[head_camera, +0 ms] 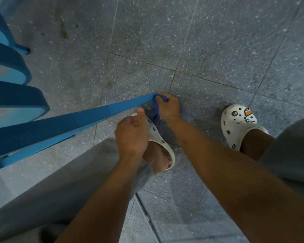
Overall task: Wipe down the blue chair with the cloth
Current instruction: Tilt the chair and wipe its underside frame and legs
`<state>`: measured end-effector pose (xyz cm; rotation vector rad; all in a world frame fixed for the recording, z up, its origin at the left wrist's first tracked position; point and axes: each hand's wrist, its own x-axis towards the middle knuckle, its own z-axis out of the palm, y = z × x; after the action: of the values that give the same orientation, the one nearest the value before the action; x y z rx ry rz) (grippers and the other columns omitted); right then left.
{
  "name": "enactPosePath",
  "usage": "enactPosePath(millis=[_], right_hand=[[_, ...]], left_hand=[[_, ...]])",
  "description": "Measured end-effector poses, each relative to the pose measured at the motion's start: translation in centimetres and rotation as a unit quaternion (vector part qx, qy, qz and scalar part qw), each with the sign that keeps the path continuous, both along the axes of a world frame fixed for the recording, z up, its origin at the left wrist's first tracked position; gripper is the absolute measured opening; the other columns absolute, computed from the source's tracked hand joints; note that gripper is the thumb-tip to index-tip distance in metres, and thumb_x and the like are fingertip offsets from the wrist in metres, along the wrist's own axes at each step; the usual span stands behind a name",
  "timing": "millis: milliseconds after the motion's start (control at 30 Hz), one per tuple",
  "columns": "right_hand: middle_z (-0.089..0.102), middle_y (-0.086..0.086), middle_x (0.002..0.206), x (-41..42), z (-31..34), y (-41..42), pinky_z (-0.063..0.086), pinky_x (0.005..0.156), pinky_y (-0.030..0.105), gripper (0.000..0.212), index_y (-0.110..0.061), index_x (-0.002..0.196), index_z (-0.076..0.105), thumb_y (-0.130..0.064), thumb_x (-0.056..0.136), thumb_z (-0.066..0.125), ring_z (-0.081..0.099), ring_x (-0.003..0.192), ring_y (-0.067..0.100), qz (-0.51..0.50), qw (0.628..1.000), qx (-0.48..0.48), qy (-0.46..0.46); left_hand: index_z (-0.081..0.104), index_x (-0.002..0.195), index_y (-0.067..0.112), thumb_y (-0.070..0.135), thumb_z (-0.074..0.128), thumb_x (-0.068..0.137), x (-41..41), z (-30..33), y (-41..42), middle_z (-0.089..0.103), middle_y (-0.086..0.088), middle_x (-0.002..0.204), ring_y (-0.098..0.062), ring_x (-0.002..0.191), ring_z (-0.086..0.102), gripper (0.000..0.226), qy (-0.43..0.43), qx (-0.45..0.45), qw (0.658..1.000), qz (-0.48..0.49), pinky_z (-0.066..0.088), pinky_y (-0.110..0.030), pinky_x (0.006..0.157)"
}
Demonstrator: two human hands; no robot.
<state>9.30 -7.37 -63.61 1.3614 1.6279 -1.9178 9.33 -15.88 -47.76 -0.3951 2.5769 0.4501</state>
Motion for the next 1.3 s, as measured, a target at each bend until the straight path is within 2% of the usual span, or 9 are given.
enactPosePath(millis=[167,367,433,567,800,900,1000,1167,1300], right_hand=[[0.066,0.002,0.121,1.4,1.1,1.4,0.051,0.094,0.028,0.034,-0.011,0.129,0.065,-0.011,0.098,0.052,0.063,0.107,0.013,-0.052,0.998,-0.008,0.024],[0.068,0.006,0.113,2.2,2.2,-2.6,0.051,0.087,0.016,0.023,-0.010,0.118,0.072,-0.013,0.098,0.061,0.064,0.097,0.010,0.013,0.991,0.063,0.120],[0.066,0.009,0.115,1.2,1.7,-4.2,0.048,0.090,0.015,0.022,-0.013,0.117,0.073,-0.017,0.099,0.060,0.062,0.099,0.011,0.008,0.992,0.080,0.095],[0.073,0.010,0.111,-0.6,-0.8,-2.7,0.057,0.093,0.039,0.023,-0.010,0.114,0.074,-0.013,0.100,0.057,0.068,0.102,0.021,-0.034,0.999,0.039,0.010],[0.061,0.002,0.109,0.4,2.1,-2.7,0.046,0.083,0.006,0.021,-0.012,0.114,0.075,-0.012,0.100,0.058,0.061,0.094,0.008,0.038,0.989,0.107,0.093],[0.061,0.003,0.112,0.9,1.9,-3.2,0.047,0.089,0.014,0.021,-0.013,0.114,0.074,-0.013,0.100,0.058,0.062,0.098,0.012,0.045,0.983,0.124,0.125],[0.067,0.010,0.115,-0.6,-1.1,-1.5,0.042,0.082,0.003,0.021,-0.010,0.112,0.074,-0.010,0.101,0.057,0.058,0.096,0.009,0.083,0.984,0.128,0.090],[0.071,0.010,0.105,-2.4,-3.0,0.3,0.049,0.073,0.025,0.024,-0.010,0.100,0.074,-0.011,0.103,0.051,0.061,0.086,0.013,0.145,0.981,0.127,0.033],[0.068,0.004,0.110,-0.6,-0.7,-1.4,0.041,0.081,0.007,0.021,-0.012,0.111,0.074,-0.010,0.100,0.056,0.056,0.095,0.005,0.130,0.971,0.164,0.119]], left_hand=[[0.066,0.126,0.011,0.057,0.052,0.098,-0.9,-3.5,0.4,0.066,0.005,0.101,-0.013,0.106,0.062,0.056,0.043,0.079,0.974,0.210,0.044,-0.026,0.089],[0.065,0.092,0.022,0.044,0.059,0.098,-1.6,-6.1,0.7,0.063,0.012,0.081,-0.008,0.081,0.062,0.023,0.103,0.098,0.971,0.190,0.048,-0.022,0.074],[0.068,0.093,0.021,0.042,0.059,0.098,-1.5,-6.5,0.7,0.062,0.013,0.079,-0.003,0.076,0.060,0.023,0.107,0.091,0.974,0.179,0.042,-0.009,0.066],[0.069,0.094,0.022,0.043,0.059,0.098,-1.3,-7.0,0.0,0.065,0.011,0.083,-0.003,0.079,0.061,0.024,0.113,0.097,0.975,0.163,0.041,-0.008,0.067],[0.076,0.100,0.016,0.040,0.062,0.097,-1.4,-7.2,-0.1,0.071,0.010,0.087,0.002,0.079,0.065,0.028,0.119,0.119,0.970,0.177,0.041,0.001,0.066],[0.075,0.099,0.017,0.041,0.060,0.098,-1.3,-7.5,-0.2,0.071,0.010,0.087,0.000,0.079,0.064,0.028,0.125,0.108,0.973,0.162,0.039,0.000,0.065],[0.072,0.095,0.019,0.041,0.059,0.098,-1.3,-7.4,-0.2,0.069,0.011,0.084,-0.001,0.079,0.063,0.026,0.122,0.115,0.972,0.163,0.038,0.000,0.066],[0.074,0.097,0.015,0.042,0.060,0.098,-1.3,-7.2,-0.6,0.072,0.006,0.085,-0.006,0.084,0.067,0.031,0.122,0.127,0.971,0.163,0.040,-0.002,0.068],[0.075,0.102,0.014,0.042,0.060,0.098,-1.2,-7.2,-0.4,0.071,0.006,0.088,-0.003,0.082,0.064,0.032,0.125,0.125,0.971,0.159,0.038,0.003,0.067]])
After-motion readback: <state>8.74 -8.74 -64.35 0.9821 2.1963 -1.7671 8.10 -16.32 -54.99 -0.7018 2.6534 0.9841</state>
